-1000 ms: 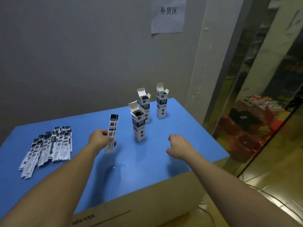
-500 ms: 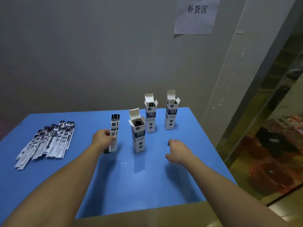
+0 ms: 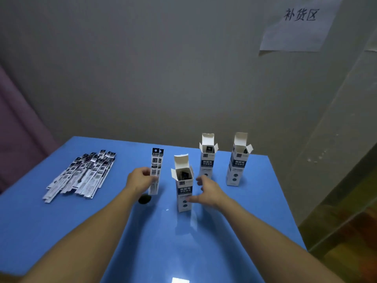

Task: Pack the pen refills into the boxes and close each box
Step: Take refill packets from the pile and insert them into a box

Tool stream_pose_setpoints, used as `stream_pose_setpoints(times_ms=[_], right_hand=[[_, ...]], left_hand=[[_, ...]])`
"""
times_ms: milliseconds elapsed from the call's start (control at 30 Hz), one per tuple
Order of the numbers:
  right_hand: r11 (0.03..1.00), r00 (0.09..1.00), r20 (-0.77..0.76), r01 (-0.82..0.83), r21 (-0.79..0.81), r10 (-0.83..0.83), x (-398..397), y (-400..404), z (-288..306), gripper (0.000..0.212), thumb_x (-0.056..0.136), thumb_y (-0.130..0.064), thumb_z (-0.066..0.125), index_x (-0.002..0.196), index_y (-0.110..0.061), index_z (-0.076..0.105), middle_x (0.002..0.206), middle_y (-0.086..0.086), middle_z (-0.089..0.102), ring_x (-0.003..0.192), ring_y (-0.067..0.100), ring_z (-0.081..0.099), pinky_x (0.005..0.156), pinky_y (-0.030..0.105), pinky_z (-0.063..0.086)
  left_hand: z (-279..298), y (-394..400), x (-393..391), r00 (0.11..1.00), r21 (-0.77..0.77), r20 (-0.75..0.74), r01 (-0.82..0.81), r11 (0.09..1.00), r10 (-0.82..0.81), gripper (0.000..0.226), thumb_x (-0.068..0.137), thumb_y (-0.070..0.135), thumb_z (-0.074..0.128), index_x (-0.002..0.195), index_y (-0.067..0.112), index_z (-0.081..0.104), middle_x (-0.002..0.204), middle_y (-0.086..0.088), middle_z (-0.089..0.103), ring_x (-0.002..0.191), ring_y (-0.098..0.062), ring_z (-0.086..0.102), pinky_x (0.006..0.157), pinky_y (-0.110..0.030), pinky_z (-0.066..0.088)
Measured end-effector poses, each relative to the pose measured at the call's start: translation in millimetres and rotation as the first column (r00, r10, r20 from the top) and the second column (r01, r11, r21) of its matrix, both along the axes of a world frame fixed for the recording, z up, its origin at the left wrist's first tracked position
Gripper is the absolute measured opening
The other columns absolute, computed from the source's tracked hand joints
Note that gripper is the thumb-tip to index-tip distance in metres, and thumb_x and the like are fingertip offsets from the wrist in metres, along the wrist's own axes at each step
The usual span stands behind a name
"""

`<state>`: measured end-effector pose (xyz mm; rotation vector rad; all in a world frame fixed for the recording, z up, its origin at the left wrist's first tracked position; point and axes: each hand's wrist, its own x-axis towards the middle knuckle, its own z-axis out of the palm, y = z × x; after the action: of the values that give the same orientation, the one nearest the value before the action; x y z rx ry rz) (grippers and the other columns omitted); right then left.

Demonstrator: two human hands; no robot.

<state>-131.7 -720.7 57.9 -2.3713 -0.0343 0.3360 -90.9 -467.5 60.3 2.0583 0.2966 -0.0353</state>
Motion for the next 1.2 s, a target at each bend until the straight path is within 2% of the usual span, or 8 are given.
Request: stream_pose_setpoints(times_ms=[100, 233, 400, 567, 667, 933, 1067, 1200], right_hand=[[0.991, 0.998, 0.012, -0.062, 0.122, 0.061, 12, 3, -2, 0.090, 0.068, -0.037, 0.090, 0.142, -0.020, 0.040, 0.138, -0.005, 0.050, 0.124, 0.017, 0.050, 0.098, 0.030, 0.045], [0.953, 0.983, 0.083, -0.182, 0.243, 0.166, 20, 4, -2, 0.068, 0.067, -0.036, 0.089, 0.125, -0.034, 0.053, 0.119, -0.017, 0.062, 0.111, 0.009, 0.057, 0.089, 0.027, 0.048], [0.917, 0.941, 0.194, -0.321, 0.237, 0.279, 24, 2, 4, 0.051, 0.067, -0.028, 0.086, 0.113, -0.031, 0.064, 0.102, -0.016, 0.069, 0.095, 0.005, 0.063, 0.083, 0.028, 0.055], [0.887, 0.895, 0.350, -0.378, 0.266, 0.277, 19, -5, 15, 0.048, 0.068, -0.018, 0.087, 0.112, -0.023, 0.067, 0.098, -0.010, 0.070, 0.090, 0.006, 0.064, 0.080, 0.021, 0.052], [0.881, 0.878, 0.391, -0.393, 0.264, 0.275, 17, -7, 21, 0.048, 0.068, -0.014, 0.088, 0.111, -0.019, 0.067, 0.100, -0.009, 0.068, 0.091, 0.004, 0.062, 0.081, 0.019, 0.050], [0.874, 0.854, 0.430, -0.422, 0.241, 0.294, 12, 7, 33, 0.050, 0.070, -0.018, 0.088, 0.114, -0.024, 0.066, 0.103, -0.011, 0.067, 0.092, -0.002, 0.061, 0.077, 0.007, 0.045], [0.859, 0.824, 0.456, -0.466, 0.211, 0.335, 5, 17, 36, 0.046, 0.070, -0.023, 0.088, 0.111, -0.022, 0.066, 0.103, -0.009, 0.068, 0.095, 0.008, 0.062, 0.086, 0.022, 0.051], [0.843, 0.814, 0.466, -0.488, 0.226, 0.346, 1, 20, 36, 0.045, 0.069, -0.024, 0.087, 0.108, -0.028, 0.065, 0.103, -0.011, 0.069, 0.095, 0.007, 0.064, 0.087, 0.028, 0.054]], left_hand=[[2, 9, -10, 0.998, 0.010, 0.008, -0.055, 0.998, 0.055, 0.010, 0.084, 0.011, 0.076, 0.081, 0.021, 0.073, 0.088, 0.001, 0.075, 0.089, -0.020, 0.070, 0.085, -0.039, 0.058], [13, 15, -33, 0.992, -0.038, 0.022, -0.120, 0.992, 0.121, 0.010, 0.083, 0.008, 0.077, 0.084, 0.018, 0.076, 0.087, -0.005, 0.076, 0.090, -0.025, 0.073, 0.083, -0.044, 0.061], [52, 2, -62, 0.958, -0.237, 0.125, -0.223, 0.946, 0.258, 0.012, 0.086, -0.002, 0.072, 0.088, 0.009, 0.072, 0.088, -0.007, 0.073, 0.085, -0.023, 0.069, 0.070, -0.028, 0.057], [99, -13, -90, 0.912, -0.407, 0.294, -0.150, 0.901, 0.285, 0.018, 0.085, -0.002, 0.073, 0.103, -0.003, 0.071, 0.095, -0.014, 0.075, 0.087, -0.026, 0.073, 0.077, -0.032, 0.061], [119, -28, -106, 0.892, -0.469, 0.374, -0.054, 0.882, 0.253, 0.017, 0.085, -0.004, 0.071, 0.103, -0.004, 0.071, 0.097, -0.018, 0.074, 0.088, -0.029, 0.073, 0.079, -0.033, 0.060], [140, -67, -129, 0.848, -0.392, 0.512, 0.089, 0.916, 0.137, 0.015, 0.080, -0.010, 0.073, 0.093, -0.005, 0.073, 0.090, -0.016, 0.075, 0.085, -0.025, 0.072, 0.082, -0.030, 0.058], [142, -73, -136, 0.855, -0.330, 0.515, 0.129, 0.935, 0.063, 0.015, 0.078, -0.008, 0.076, 0.090, 0.001, 0.075, 0.090, -0.011, 0.076, 0.086, -0.021, 0.072, 0.086, -0.033, 0.058], [140, -75, -141, 0.867, -0.292, 0.497, 0.138, 0.946, 0.027, 0.017, 0.079, -0.004, 0.077, 0.088, 0.012, 0.077, 0.091, -0.008, 0.077, 0.088, -0.021, 0.074, 0.085, -0.030, 0.058]])
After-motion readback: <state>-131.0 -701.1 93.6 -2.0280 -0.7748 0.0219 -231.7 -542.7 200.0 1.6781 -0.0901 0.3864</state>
